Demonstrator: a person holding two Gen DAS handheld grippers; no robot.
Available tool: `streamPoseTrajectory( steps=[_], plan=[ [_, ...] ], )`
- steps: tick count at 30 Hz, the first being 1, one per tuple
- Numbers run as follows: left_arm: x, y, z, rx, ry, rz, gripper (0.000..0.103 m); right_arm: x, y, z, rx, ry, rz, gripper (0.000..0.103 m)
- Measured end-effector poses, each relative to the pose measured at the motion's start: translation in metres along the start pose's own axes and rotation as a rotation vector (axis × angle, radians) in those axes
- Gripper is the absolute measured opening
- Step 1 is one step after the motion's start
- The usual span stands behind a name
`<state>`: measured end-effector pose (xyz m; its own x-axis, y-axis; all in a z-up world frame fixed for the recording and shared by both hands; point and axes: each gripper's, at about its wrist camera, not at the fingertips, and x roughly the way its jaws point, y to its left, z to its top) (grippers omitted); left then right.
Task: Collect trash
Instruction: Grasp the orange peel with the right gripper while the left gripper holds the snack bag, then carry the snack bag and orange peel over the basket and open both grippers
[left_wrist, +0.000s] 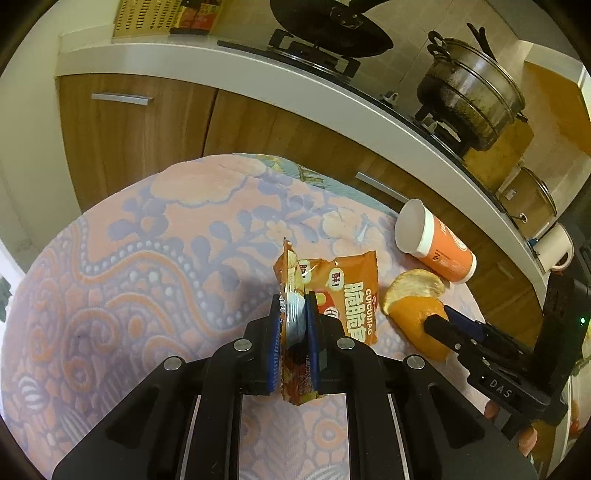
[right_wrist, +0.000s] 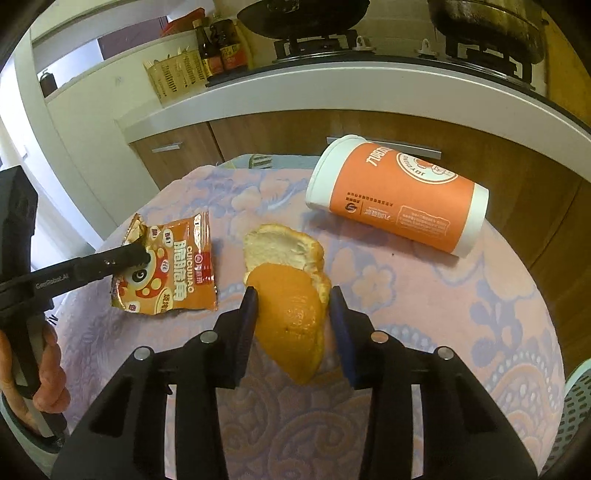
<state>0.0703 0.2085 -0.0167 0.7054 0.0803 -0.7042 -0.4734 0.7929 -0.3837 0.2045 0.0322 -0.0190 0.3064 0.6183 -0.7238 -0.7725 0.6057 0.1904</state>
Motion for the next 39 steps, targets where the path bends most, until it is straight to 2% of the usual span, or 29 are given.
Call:
streamPoseTrajectory(
  steps=[4, 14, 20, 27, 28, 30, 31, 33, 36, 39],
  plan=[
    [0.0, 0.002, -0.002, -0.003, -0.004, -0.016, 0.011, 0.003, -0.003, 0.0, 0.012, 0.012, -0.004, 0.04],
    [0.001, 0.005, -0.002, -0.013, -0.005, -0.03, 0.011, 0.026, -0.011, 0.011, 0.111, 0.062, 0.091, 0.056],
    [0.002, 0.006, -0.003, -0.016, -0.002, -0.031, 0.011, 0.031, 0.001, 0.016, 0.102, 0.058, 0.065, 0.067],
    [0.002, 0.009, -0.003, -0.027, 0.0, -0.028, 0.011, 0.034, 0.015, 0.016, 0.042, 0.058, -0.012, 0.07],
    [0.003, 0.009, -0.003, -0.029, 0.001, -0.03, 0.011, 0.034, 0.014, 0.016, 0.041, 0.058, -0.015, 0.068],
    [0.003, 0.009, -0.003, -0.028, 0.0, -0.03, 0.011, 0.03, 0.014, 0.015, 0.044, 0.043, -0.024, 0.052],
    [0.003, 0.009, -0.003, -0.028, -0.001, -0.031, 0.011, 0.026, 0.013, 0.014, 0.052, 0.029, -0.018, 0.049],
    [0.001, 0.009, -0.003, -0.029, -0.003, -0.034, 0.011, 0.018, 0.012, 0.012, 0.047, 0.003, -0.015, 0.035],
    [-0.003, 0.007, -0.002, -0.028, -0.01, -0.037, 0.011, 0.007, 0.019, 0.006, 0.017, -0.024, -0.041, 0.026],
    [-0.008, 0.005, -0.002, -0.022, -0.019, -0.045, 0.011, -0.004, 0.025, -0.001, -0.009, -0.05, -0.065, 0.024]
  ],
)
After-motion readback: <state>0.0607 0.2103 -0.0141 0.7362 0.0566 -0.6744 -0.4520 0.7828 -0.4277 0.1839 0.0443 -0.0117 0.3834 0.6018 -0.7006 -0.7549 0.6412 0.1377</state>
